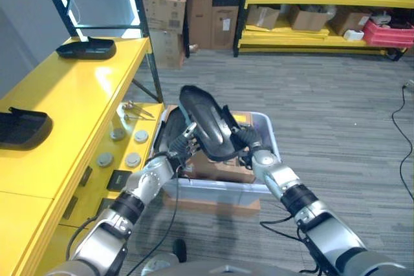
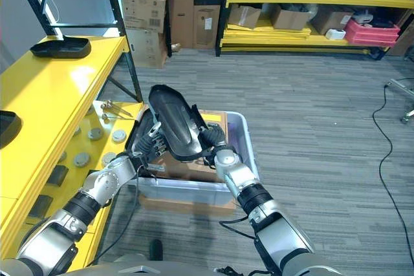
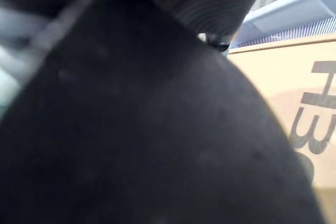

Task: Move parts from the plastic box to the shelf.

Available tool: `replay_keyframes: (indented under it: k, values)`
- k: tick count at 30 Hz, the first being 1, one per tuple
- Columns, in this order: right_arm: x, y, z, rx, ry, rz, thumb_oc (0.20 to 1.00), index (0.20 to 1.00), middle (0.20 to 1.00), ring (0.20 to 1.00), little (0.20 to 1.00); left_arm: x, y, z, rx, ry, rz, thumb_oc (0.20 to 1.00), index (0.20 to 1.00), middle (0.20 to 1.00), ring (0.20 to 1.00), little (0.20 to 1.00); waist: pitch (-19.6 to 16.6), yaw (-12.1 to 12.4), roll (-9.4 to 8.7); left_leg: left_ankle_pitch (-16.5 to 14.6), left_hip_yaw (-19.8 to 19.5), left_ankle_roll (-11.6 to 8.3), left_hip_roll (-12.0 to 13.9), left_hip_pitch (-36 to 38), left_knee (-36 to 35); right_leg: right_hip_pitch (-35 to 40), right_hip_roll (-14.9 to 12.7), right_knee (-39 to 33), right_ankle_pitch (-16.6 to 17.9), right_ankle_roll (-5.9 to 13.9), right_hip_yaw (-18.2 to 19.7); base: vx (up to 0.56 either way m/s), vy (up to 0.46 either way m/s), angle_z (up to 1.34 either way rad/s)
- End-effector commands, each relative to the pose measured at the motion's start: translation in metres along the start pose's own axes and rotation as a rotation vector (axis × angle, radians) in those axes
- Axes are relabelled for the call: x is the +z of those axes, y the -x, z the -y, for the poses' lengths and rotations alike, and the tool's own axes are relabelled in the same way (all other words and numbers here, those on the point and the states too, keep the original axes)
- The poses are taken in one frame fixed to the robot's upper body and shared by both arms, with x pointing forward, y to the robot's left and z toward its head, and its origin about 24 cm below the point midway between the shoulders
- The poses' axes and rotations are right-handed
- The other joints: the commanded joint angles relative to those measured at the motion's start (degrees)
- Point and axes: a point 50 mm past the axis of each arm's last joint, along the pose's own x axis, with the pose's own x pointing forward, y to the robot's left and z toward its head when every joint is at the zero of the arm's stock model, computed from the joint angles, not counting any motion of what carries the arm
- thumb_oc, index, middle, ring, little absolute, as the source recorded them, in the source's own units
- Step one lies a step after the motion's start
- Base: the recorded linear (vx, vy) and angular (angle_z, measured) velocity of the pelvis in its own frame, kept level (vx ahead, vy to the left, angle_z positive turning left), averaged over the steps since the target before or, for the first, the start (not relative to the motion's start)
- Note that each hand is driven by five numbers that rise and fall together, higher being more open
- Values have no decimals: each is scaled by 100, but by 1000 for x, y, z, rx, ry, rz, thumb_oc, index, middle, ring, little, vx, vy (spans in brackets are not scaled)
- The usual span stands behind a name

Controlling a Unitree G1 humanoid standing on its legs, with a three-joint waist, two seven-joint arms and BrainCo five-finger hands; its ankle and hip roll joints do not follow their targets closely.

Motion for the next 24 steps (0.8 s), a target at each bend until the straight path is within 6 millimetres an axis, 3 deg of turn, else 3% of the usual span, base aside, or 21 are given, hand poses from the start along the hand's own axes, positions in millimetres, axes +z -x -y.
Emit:
replay_keyframes:
  k: [1,20,21,22,24]
  values:
    - [38,-7,-12,58,-17,135,200,200,200,200,200,30,-16,40,-122,-31,119,1000,1000,1000,1000,1000,-292,264,-40,-1030,-227,-213,124,316,399,-583,-65,179,176,241,-180,0,0,0]
    - [29,-2,-39,144,-2,103,200,200,200,200,200,13,-14,57,-200,-174,62,1000,1000,1000,1000,1000,-277,313,-31,-992,-292,-215,102,345,310,-566,-47,164,176,231,-213,0,0,0]
    - [30,-3,-39,147,-2,105,200,200,200,200,200,15,-14,57,-200,-198,74,429,429,429,429,429,-268,318,-30,-991,-298,-216,102,342,311,-570,-44,168,176,231,-209,0,0,0]
    - [30,-2,-41,149,-6,100,200,200,200,200,200,16,-13,57,-207,-205,77,200,200,200,200,200,-263,332,-32,-994,-309,-215,102,351,311,-558,-44,171,170,228,-219,0,0,0]
    - [30,-2,-42,150,-8,97,200,200,200,200,200,17,-12,58,-210,-215,81,200,200,200,200,200,-259,339,-27,-993,-312,-215,101,361,306,-551,-45,174,168,228,-222,0,0,0]
